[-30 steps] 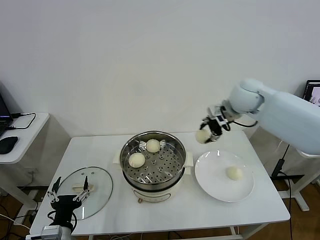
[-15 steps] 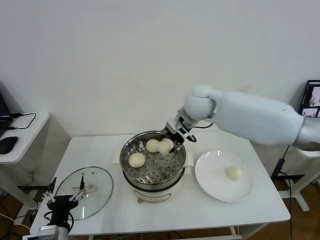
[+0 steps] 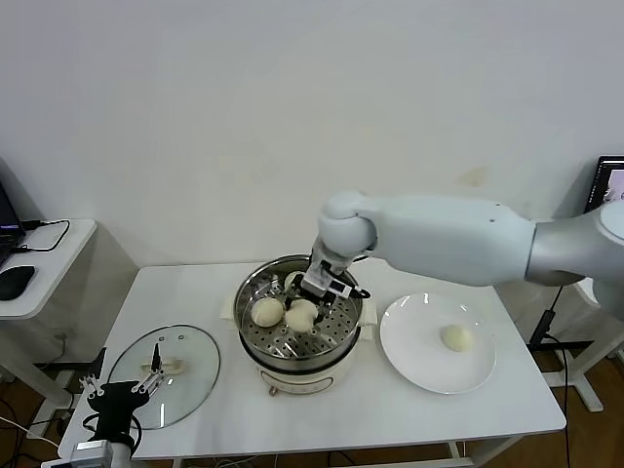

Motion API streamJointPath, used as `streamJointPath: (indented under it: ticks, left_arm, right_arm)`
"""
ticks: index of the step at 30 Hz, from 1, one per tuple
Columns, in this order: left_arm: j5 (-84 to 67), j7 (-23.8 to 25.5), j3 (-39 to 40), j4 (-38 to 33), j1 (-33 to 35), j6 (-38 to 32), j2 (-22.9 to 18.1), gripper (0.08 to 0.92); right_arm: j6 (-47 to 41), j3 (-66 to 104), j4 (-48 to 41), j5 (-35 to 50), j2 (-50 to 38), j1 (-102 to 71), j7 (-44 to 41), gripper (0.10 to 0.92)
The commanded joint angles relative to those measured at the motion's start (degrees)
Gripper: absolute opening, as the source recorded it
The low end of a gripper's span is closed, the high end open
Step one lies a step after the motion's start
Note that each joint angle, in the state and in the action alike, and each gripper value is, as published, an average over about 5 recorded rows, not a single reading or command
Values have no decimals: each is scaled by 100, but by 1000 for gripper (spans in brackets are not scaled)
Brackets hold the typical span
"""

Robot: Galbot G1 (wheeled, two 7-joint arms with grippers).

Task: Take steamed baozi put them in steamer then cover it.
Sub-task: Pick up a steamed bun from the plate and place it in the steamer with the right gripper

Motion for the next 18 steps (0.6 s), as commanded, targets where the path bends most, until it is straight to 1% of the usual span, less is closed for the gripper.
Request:
streamJointPath:
  ticks: [1, 13, 16, 18]
  left_arm:
    - [0, -3, 6, 15, -8, -4, -9, 823]
    - [8, -5, 58, 64, -56, -4, -26, 823]
    - [11, -7, 70, 68, -59, -4, -26, 823]
    - [10, -8, 70, 67, -59, -4, -20, 823]
  right_arm:
    - [650, -250, -67, -455, 250, -88, 17, 602]
    - [726, -223, 77, -529, 205, -106, 137, 612]
    - [760, -197, 139, -573, 166, -46, 169, 655]
    - [744, -165, 183, -543, 107, 28, 159, 709]
